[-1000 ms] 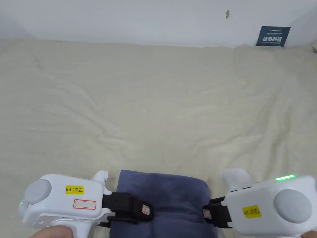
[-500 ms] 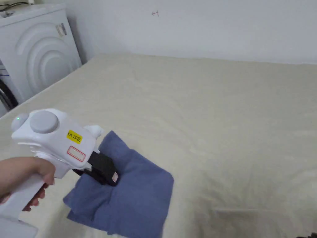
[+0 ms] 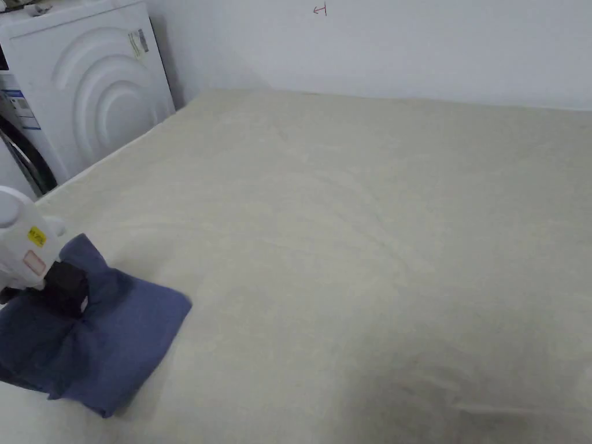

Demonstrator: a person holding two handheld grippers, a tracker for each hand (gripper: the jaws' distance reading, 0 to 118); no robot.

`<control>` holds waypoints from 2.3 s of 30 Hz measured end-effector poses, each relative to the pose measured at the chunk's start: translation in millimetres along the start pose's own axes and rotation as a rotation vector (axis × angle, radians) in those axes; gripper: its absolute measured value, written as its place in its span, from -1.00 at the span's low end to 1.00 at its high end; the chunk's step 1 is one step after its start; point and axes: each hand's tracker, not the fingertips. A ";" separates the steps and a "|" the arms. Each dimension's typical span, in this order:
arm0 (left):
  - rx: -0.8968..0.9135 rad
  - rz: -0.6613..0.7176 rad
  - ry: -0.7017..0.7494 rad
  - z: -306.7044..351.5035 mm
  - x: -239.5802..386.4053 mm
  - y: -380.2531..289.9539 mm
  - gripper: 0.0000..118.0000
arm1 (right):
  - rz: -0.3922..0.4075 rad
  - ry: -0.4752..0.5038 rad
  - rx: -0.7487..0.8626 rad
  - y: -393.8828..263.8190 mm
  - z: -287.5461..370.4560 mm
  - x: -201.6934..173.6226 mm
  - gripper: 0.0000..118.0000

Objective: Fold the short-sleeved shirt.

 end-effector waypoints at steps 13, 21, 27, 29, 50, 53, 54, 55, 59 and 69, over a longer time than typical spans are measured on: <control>0.385 0.102 -0.384 78.6 112.8 -64.1 -1.00 | -0.062 -0.023 0.154 -4.8 40.9 30.2 -1.00; 0.599 -0.138 -0.733 131.6 325.0 -132.8 -1.00 | -0.106 -0.015 0.308 -20.1 105.1 40.1 -1.00; 0.987 -0.116 -0.728 207.9 393.6 -171.5 -1.00 | -0.061 -0.053 0.676 -43.1 188.2 31.1 -1.00; 1.146 -0.117 -0.661 228.4 406.2 -189.3 -1.00 | 0.000 -0.126 0.879 -57.3 212.2 24.5 -1.00; 1.395 0.028 -0.274 202.5 434.0 -238.9 -1.00 | 0.251 -0.612 1.205 -97.7 157.1 38.9 -1.00; 1.394 0.052 -0.266 203.3 435.3 -240.1 -1.00 | 0.219 -0.602 1.216 -95.3 161.3 36.3 -1.00; 1.393 0.047 -0.276 203.6 433.0 -240.7 -0.91 | 0.211 -0.600 1.219 -94.9 162.3 35.7 -0.90; 1.385 0.010 -0.341 204.0 431.1 -239.9 -0.64 | 0.207 -0.601 1.223 -94.7 163.4 35.0 -0.66; 1.367 -0.049 -0.398 204.3 429.5 -235.9 0.97 | 0.221 -0.611 1.212 -91.9 163.3 30.0 0.96; 1.432 -0.044 -0.318 211.2 429.7 -241.9 1.00 | 0.239 -0.590 1.222 -95.6 162.0 18.5 0.95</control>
